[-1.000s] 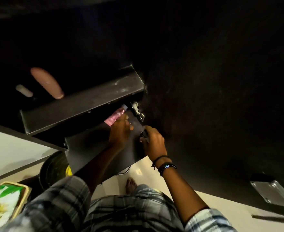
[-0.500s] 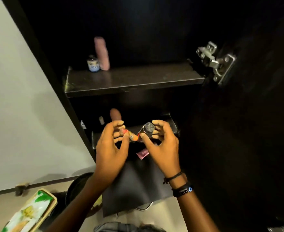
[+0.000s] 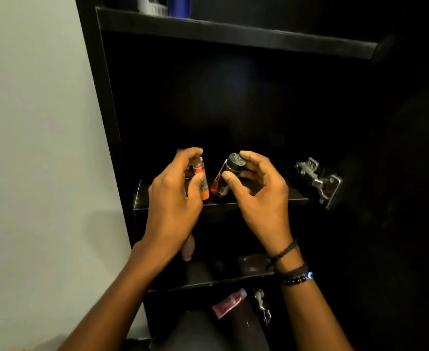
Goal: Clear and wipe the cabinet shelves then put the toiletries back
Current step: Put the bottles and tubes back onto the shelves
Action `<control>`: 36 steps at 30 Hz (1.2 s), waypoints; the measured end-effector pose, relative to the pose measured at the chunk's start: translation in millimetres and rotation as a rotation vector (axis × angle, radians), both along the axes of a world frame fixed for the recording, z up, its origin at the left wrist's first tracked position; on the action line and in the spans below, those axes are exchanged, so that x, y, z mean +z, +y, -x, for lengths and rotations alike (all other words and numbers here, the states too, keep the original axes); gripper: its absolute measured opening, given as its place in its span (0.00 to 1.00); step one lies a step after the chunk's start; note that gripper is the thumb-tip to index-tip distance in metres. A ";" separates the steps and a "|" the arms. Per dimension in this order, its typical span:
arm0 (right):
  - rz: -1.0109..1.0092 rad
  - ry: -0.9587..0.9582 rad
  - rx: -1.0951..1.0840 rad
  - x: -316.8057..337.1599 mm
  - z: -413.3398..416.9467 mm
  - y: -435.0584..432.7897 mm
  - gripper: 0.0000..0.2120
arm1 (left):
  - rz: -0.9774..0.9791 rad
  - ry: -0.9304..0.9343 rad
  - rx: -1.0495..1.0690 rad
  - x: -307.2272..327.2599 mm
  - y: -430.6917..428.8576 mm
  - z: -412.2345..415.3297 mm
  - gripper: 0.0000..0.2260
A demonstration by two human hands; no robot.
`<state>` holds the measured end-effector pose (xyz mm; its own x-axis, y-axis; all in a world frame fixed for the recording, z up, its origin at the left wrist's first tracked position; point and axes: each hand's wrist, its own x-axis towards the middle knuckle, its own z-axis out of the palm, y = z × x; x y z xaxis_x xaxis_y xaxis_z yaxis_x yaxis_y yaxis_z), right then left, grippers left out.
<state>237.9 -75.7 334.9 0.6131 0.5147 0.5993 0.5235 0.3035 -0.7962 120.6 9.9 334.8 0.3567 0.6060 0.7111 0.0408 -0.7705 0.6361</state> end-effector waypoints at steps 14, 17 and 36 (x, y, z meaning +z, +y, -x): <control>0.156 -0.077 0.018 -17.2 -21.1 31.9 0.26 | 0.038 0.014 0.082 -16.9 18.0 -32.3 0.21; 0.177 -0.072 0.019 -25.0 -22.7 34.4 0.25 | 0.047 -0.037 0.090 -25.8 19.4 -34.9 0.21; 0.241 -0.090 -0.100 -35.2 -25.8 45.7 0.18 | 0.220 -0.093 0.006 -36.3 22.5 -37.7 0.25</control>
